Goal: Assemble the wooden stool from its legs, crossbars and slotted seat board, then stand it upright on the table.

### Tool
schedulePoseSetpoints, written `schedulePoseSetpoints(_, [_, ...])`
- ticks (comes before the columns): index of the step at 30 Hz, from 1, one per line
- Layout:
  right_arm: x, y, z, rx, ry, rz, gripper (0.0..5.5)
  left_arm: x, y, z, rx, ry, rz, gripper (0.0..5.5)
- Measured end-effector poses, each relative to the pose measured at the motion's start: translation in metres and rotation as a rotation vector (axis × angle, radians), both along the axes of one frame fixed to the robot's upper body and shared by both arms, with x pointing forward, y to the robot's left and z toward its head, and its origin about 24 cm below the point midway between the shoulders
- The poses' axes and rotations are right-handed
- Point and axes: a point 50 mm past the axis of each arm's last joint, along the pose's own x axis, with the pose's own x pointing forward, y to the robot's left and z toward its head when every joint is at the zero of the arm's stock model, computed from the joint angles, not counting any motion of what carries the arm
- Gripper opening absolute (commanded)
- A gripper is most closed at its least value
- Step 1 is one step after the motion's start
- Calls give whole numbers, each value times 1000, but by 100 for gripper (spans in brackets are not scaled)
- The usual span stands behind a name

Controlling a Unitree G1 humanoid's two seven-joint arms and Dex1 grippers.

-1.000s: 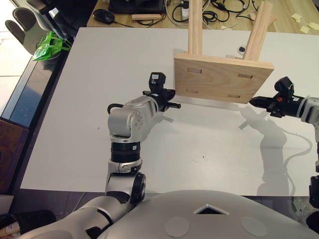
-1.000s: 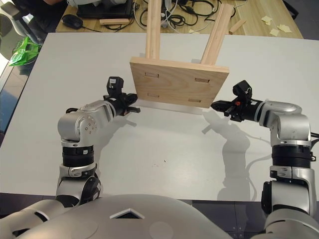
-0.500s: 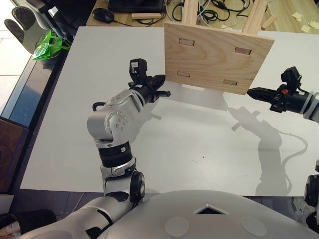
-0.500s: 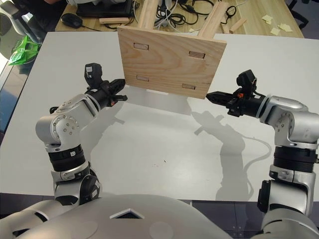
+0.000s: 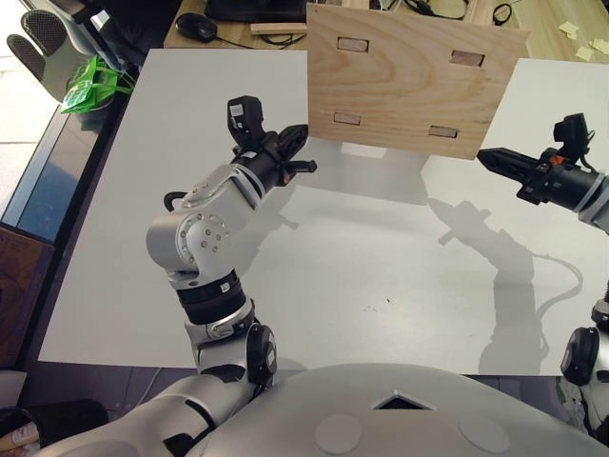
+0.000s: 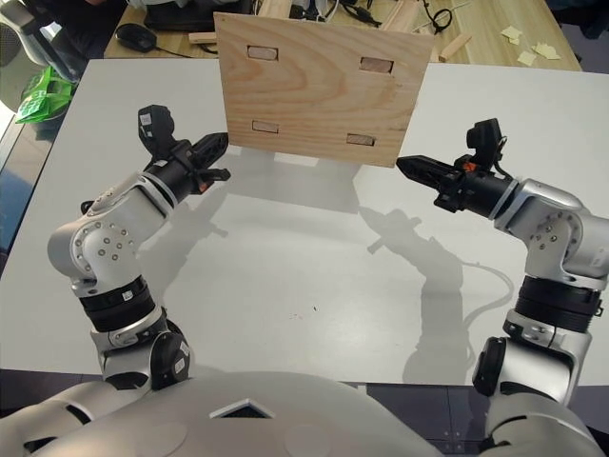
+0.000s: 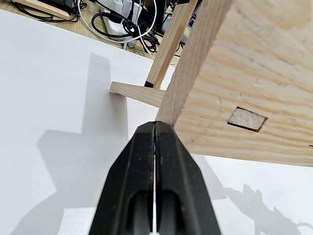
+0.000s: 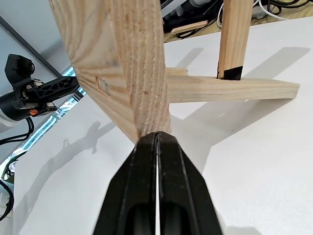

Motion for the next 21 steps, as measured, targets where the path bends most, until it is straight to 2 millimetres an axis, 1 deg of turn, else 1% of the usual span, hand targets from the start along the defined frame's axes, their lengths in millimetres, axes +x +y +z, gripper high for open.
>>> schedulePoseSetpoints(10, [4,7,20,35,-60,-15,0,3,7,16,-77,-83,16,3])
schedulePoseSetpoints(15, [3,5,24,55,-68,-20,0,1,7,20,-101,-104,7,3])
schedulePoseSetpoints(21, [2,8,28,112,-81,3,0,1,12,25,-145,-134,19,3])
